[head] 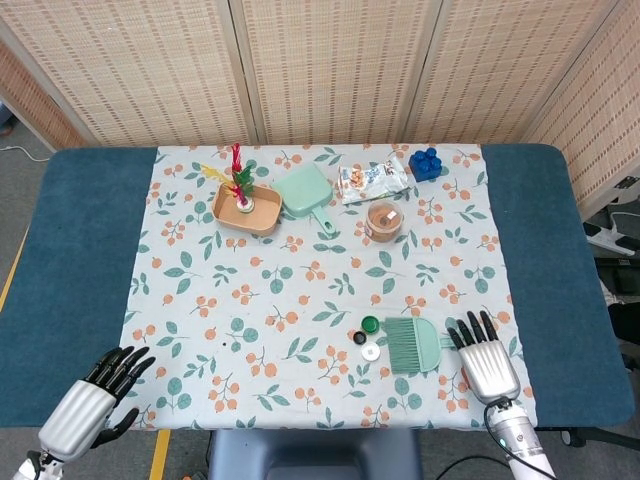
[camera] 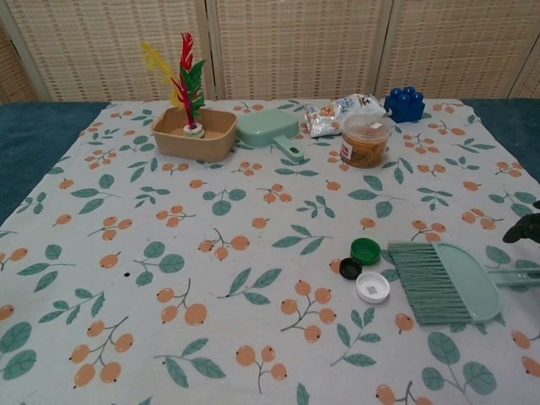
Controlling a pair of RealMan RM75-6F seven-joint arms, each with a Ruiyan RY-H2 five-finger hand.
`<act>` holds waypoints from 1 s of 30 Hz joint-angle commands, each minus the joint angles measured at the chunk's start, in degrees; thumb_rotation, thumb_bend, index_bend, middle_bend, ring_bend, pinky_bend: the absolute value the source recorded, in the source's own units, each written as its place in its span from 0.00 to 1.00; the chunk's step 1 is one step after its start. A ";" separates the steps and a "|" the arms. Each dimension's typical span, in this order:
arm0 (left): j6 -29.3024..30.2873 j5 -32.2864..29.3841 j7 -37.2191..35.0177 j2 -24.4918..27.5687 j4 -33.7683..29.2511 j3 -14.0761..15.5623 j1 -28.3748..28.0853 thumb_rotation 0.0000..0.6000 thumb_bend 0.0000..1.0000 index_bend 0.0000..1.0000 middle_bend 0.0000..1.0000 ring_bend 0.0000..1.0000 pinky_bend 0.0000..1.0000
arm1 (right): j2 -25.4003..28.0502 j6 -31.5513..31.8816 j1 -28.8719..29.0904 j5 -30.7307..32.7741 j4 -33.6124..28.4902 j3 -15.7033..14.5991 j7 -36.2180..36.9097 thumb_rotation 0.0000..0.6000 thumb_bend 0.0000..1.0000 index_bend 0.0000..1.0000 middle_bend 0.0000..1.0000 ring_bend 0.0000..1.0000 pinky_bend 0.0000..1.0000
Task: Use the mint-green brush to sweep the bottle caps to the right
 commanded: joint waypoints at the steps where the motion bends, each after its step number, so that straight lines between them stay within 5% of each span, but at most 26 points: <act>1: -0.05 -0.02 0.03 0.04 -0.06 0.00 -0.03 1.00 0.39 0.00 0.00 0.00 0.10 | -3.50 -0.98 1.49 2.79 4.11 0.72 -0.37 1.00 0.22 0.23 0.18 0.00 0.00; 10: 0.08 0.06 -0.07 0.08 0.03 0.04 -0.01 1.00 0.39 0.00 0.00 0.00 0.10 | -6.56 -0.38 3.24 6.01 8.62 1.02 -3.32 1.00 0.23 0.32 0.24 0.00 0.00; 30: -0.17 -0.41 -0.14 0.11 0.00 -0.14 -0.08 1.00 0.39 0.00 0.00 0.00 0.10 | -6.45 -0.75 6.62 11.80 5.18 1.96 -5.20 1.00 0.26 0.39 0.27 0.02 0.00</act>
